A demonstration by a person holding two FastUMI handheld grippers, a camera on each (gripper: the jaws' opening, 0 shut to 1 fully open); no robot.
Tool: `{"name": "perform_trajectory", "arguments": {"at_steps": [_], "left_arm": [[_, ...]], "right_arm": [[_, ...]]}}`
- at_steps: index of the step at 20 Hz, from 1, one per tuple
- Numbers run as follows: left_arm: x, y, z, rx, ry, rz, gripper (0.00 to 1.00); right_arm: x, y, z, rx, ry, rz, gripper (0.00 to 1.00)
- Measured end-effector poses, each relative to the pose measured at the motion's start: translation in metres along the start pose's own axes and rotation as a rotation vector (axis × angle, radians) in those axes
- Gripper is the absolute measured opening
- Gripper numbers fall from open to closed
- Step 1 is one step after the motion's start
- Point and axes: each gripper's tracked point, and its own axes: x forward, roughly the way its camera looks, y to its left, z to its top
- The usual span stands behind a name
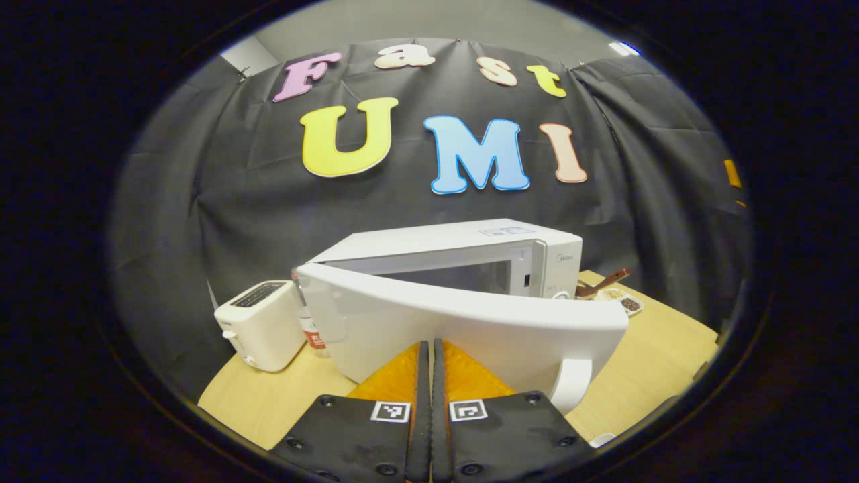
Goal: Open the microwave oven with the left hand, put the food in, and close the microwave oven.
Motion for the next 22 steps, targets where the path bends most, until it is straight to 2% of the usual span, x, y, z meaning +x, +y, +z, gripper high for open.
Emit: {"name": "perform_trajectory", "arguments": {"at_steps": [9,19,22], "left_arm": [[0.068,-0.015,0.012,0.013,-0.007,-0.085,0.07],[0.113,0.003,0.014,-0.017,0.021,-0.061,0.07],[0.113,0.003,0.014,-0.036,0.008,-0.065,0.07]], "right_arm": [[0.014,-0.009,-0.011,-0.01,0.017,-0.119,0.98],[0.025,-0.007,-0.018,-0.03,0.031,-0.172,0.98],[0.029,-0.005,-0.019,-0.033,0.035,-0.176,0.98]]}}
